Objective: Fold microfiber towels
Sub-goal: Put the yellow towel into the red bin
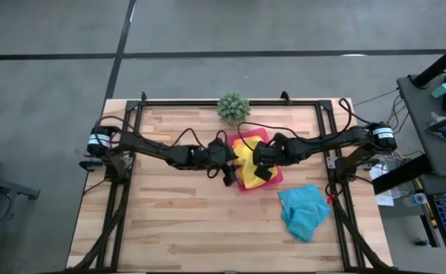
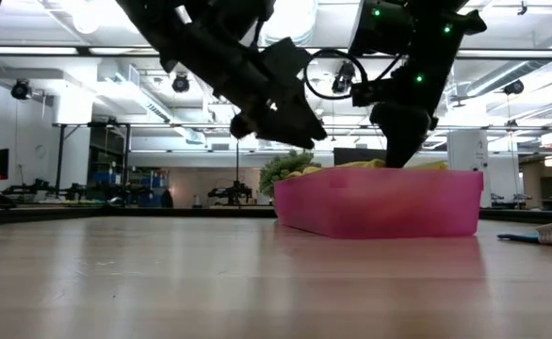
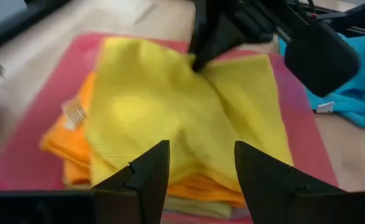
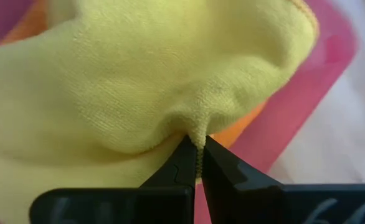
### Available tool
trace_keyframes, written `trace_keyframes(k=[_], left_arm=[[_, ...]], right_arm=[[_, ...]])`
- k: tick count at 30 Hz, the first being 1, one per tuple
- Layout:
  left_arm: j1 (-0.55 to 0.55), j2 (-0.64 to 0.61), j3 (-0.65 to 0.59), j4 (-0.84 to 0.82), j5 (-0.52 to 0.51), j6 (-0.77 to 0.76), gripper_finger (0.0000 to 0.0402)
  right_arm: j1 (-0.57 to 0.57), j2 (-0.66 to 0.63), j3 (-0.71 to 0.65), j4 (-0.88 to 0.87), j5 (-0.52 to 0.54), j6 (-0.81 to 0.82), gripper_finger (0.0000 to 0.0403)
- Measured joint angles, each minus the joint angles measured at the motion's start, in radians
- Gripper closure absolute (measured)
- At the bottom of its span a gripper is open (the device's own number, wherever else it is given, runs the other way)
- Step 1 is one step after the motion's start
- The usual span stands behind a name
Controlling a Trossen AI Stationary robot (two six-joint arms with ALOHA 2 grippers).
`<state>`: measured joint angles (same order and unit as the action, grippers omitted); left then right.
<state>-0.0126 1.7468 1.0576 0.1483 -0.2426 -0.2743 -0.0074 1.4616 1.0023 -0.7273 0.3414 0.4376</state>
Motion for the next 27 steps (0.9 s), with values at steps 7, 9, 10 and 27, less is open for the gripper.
trace_keyframes(k=[7, 9, 10, 27], left_arm=[[0.018, -0.015, -0.002, 0.032, 0.0, 0.175, 0.0236], [0.02, -0.008, -0.002, 0.061, 0.0, 0.2, 0.0236], [0.021, -0.003, -0.001, 0.072, 0.001, 0.206, 0.0236], [0.075, 0.088, 0.007, 0.138, 0.111, 0.242, 0.0294]], right_arm=[[0.0, 0.0, 0.001, -0.008, -0.028, 0.086, 0.0363], [0.0, -0.002, 0.001, -0.011, -0.028, 0.086, 0.0345], [0.0, -0.005, 0.001, -0.016, -0.028, 0.086, 0.0334], [-0.019, -0.025, 0.106, 0.011, 0.062, -0.043, 0.0327]])
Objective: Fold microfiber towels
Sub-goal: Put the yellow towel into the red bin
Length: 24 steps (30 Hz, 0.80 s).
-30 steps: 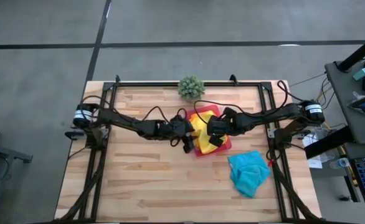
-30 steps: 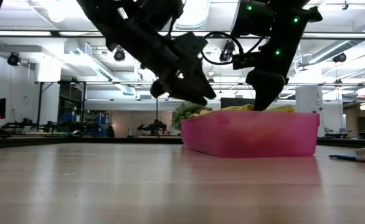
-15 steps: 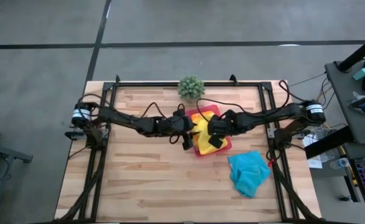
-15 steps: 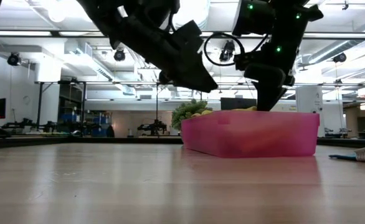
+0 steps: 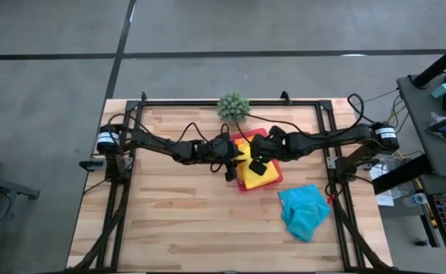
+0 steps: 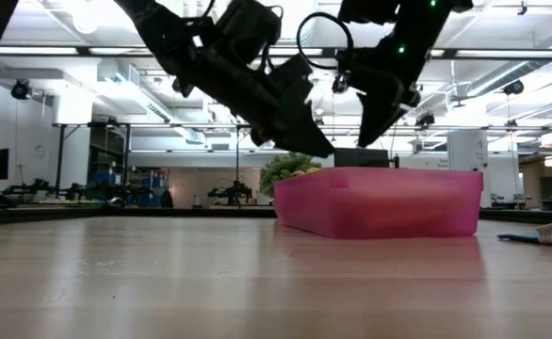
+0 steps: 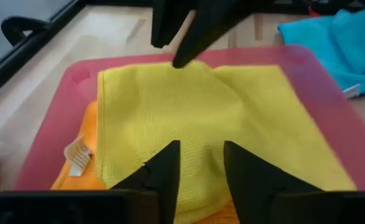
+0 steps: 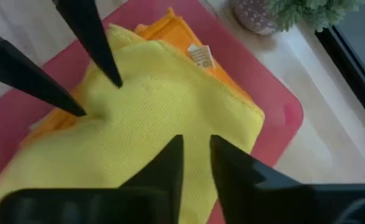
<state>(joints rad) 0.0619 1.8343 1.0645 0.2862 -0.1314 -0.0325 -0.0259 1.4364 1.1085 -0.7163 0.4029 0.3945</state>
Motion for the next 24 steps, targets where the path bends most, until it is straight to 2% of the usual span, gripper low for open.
trace_keyframes(k=[4, 6, 10, 15, 19, 24], left_arm=[[0.003, 0.019, -0.001, 0.008, -0.001, 0.013, 0.0326], [0.005, 0.024, -0.001, 0.022, -0.002, 0.013, 0.0341], [0.009, 0.036, 0.002, 0.032, -0.038, 0.013, 0.0368], [0.024, 0.056, 0.002, 0.025, -0.087, -0.012, 0.0396], [0.039, 0.067, 0.002, 0.027, -0.1, -0.037, 0.04], [0.055, 0.066, 0.002, 0.019, -0.238, -0.031, 0.0401]], right_arm=[[-0.037, 0.001, -0.082, 0.146, 0.0, -0.023, 0.0381], [-0.056, 0.001, -0.13, 0.223, 0.001, -0.041, 0.039], [-0.084, 0.002, -0.202, 0.369, -0.011, -0.073, 0.0394], [-0.124, 0.002, -0.24, 0.396, -0.011, -0.068, 0.0394], [-0.144, 0.002, -0.271, 0.407, -0.009, -0.064, 0.0394], [-0.152, 0.002, -0.284, 0.405, 0.017, -0.055, 0.0394]])
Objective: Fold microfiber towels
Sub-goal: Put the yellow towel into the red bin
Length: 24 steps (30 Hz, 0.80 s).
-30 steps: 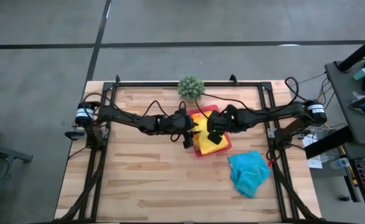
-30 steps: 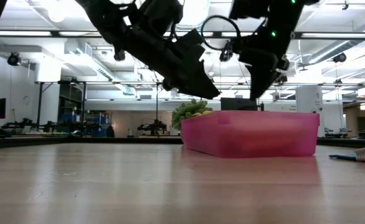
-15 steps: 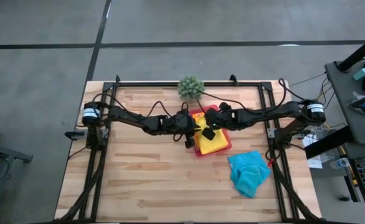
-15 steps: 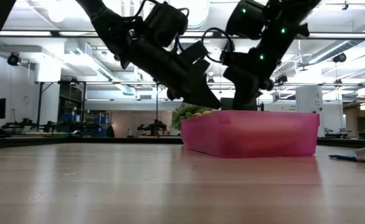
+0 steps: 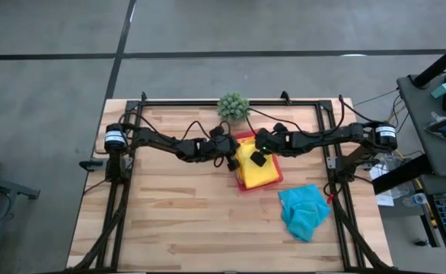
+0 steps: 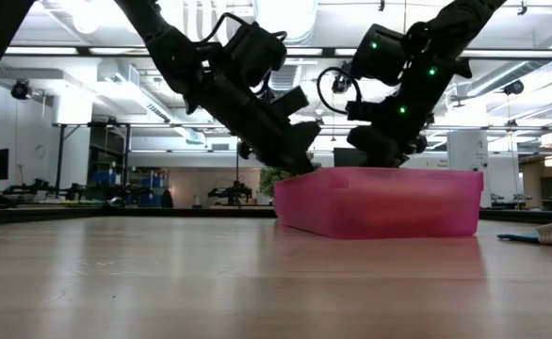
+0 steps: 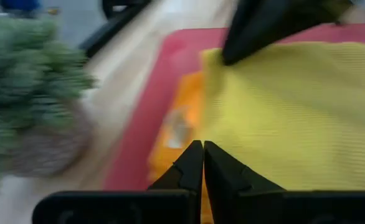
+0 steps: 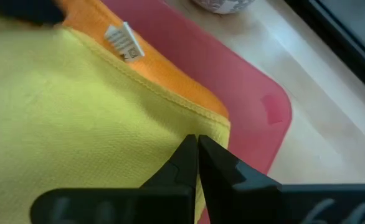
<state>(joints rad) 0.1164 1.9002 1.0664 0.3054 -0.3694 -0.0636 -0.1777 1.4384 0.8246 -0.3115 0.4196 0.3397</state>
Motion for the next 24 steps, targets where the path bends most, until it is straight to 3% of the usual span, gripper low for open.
trace_keyframes(k=[10, 14, 19, 24], left_arm=[[0.014, -0.058, -0.001, -0.01, 0.005, 0.065, 0.0401], [-0.006, -0.098, -0.011, -0.01, 0.159, 0.083, 0.0401], [-0.023, -0.098, -0.014, 0.015, 0.424, 0.097, 0.0402], [-0.04, -0.022, -0.014, 0.128, 0.446, 0.096, 0.0402]], right_arm=[[0.005, -0.047, 0.0, -0.005, 0.025, -0.003, 0.0394], [0.029, -0.101, 0.0, -0.006, -0.038, 0.0, 0.0394], [0.049, -0.15, 0.0, -0.004, -0.275, 0.01, 0.0394], [0.07, -0.128, -0.002, -0.006, -0.315, 0.059, 0.0394]])
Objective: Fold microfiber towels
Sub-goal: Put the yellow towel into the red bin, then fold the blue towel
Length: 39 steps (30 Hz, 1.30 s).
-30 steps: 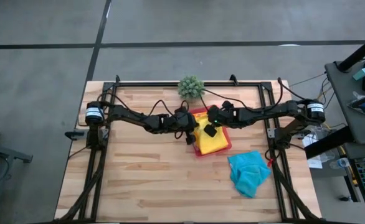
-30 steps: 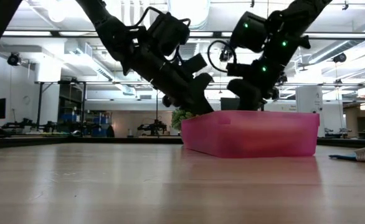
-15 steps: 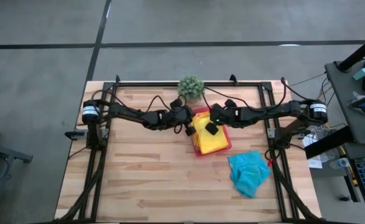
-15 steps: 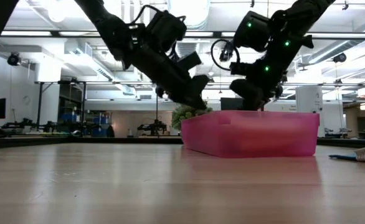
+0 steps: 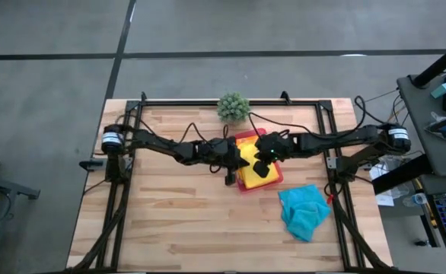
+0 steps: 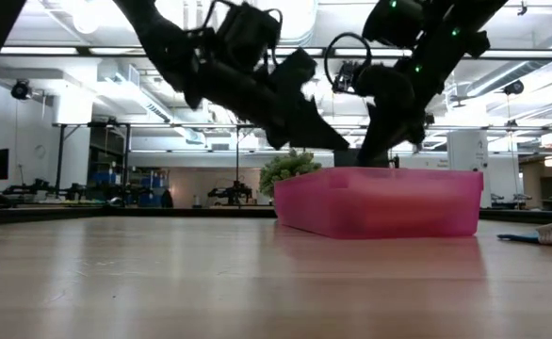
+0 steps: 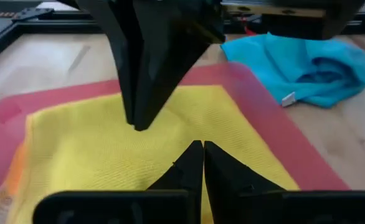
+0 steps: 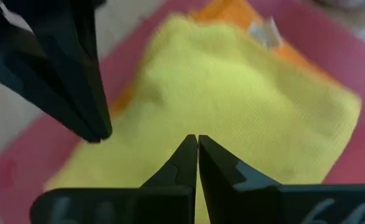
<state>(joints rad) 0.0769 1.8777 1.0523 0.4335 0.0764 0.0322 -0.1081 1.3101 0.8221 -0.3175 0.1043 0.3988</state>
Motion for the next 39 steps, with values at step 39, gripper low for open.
trace_keyframes(k=[39], left_arm=[[-0.062, -0.298, -0.058, -0.241, -0.37, 0.115, 0.0401]], right_arm=[[0.215, -0.137, 0.035, -0.044, -0.118, 0.306, 0.0394]])
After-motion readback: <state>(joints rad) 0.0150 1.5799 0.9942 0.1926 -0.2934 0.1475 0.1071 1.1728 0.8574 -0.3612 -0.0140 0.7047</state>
